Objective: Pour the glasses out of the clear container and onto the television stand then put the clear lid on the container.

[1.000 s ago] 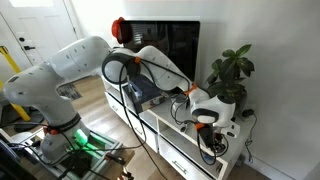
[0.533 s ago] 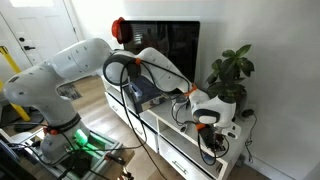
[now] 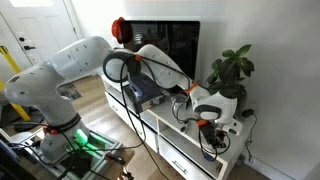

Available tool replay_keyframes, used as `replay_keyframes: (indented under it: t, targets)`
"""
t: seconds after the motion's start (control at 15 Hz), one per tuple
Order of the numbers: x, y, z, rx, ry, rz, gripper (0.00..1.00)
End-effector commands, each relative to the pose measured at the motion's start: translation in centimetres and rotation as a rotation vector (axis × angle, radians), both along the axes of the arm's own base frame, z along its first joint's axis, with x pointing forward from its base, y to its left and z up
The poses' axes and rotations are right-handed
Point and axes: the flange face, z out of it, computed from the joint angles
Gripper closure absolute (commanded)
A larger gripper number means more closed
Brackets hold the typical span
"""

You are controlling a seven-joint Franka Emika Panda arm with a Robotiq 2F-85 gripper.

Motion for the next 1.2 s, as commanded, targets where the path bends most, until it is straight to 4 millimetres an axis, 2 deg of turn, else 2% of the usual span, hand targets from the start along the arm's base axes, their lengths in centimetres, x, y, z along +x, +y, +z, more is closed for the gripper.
replay_keyframes:
  t: [0.0, 0.27, 0.47, 0.6, 0.87, 1.13]
  targets:
    - [-0.3, 0.9, 5.3, 0.02, 0.006, 0.044, 0.99]
    - [-0.5, 2.7, 11.0, 0.07, -0.015, 0.161, 0.99]
    - [-0.6, 5.5, 14.2, 0.139, -0.044, 0.286, 0.99]
    - [0.2, 7.5, 15.6, 0.171, -0.076, 0.35, 0.99]
    - [2.4, 12.3, 16.7, 0.228, -0.122, 0.459, 0.99]
    - [5.3, 15.3, 16.4, 0.227, -0.155, 0.494, 0.99]
